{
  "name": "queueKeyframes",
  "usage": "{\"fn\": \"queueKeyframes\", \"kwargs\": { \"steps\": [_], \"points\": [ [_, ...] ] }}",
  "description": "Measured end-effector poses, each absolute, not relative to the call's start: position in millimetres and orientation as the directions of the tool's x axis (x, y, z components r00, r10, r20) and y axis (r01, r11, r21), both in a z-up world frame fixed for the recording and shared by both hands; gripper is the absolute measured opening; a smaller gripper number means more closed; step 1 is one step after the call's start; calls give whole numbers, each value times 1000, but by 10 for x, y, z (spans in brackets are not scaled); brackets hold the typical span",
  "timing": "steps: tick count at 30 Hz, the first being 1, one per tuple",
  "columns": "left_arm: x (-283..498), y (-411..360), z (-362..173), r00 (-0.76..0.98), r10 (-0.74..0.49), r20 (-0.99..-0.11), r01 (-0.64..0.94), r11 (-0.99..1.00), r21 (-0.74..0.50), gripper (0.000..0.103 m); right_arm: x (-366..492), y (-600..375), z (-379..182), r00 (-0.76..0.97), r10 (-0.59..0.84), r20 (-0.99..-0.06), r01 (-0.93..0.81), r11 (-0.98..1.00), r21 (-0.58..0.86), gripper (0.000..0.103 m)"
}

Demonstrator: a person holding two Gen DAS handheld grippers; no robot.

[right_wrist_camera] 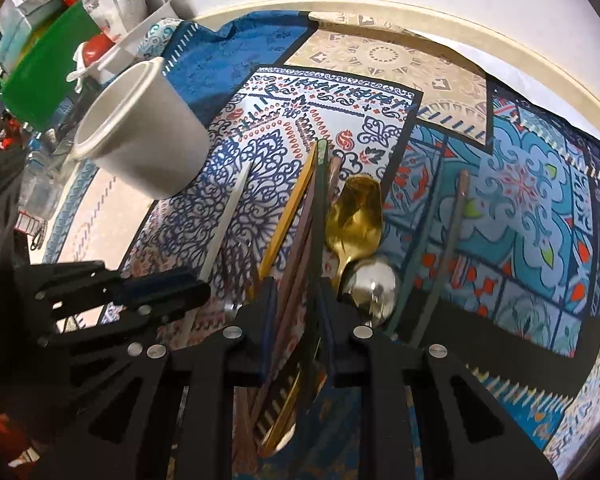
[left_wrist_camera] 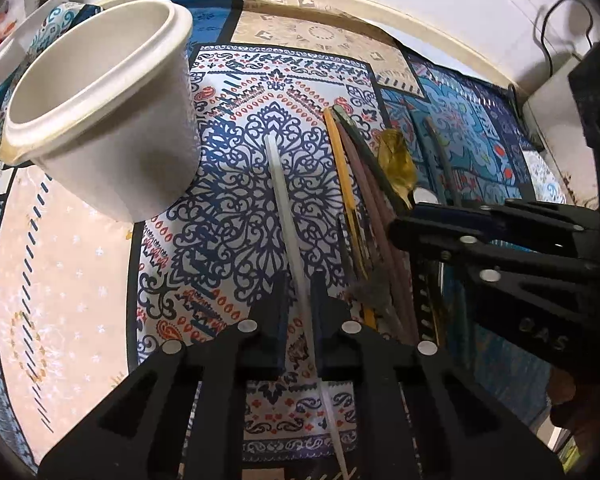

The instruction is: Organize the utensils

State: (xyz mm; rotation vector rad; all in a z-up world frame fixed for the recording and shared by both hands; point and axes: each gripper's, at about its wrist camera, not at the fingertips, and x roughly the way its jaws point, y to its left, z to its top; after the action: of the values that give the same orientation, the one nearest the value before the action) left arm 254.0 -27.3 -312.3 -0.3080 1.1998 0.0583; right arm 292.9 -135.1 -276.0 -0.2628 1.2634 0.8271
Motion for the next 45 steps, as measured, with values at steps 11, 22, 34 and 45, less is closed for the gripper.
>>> {"fn": "queueKeyframes", "kwargs": {
  "steps": [11,22,34,45],
  "points": [
    [2554,-227,-3136,342,-173,-923,-154,959,-237,4,2984,-1175,-2840,83,371,-925,-707,676,208,12],
    [2630,-285,-3126,264,-147,-953,-89,980,-175,6,2959,-1268,-2764,88,396,-914,-691,685,230,6],
    [2828,-386,-3150,236,-139,-962,7,990,-141,4,2821,-1437,-2539,146,420,-896,-686,695,214,6],
    [2546,-277,-2739,346,-120,-931,-42,989,-143,4,2752,-1527,-2469,156,421,-893,-666,713,219,6]
  ]
}}
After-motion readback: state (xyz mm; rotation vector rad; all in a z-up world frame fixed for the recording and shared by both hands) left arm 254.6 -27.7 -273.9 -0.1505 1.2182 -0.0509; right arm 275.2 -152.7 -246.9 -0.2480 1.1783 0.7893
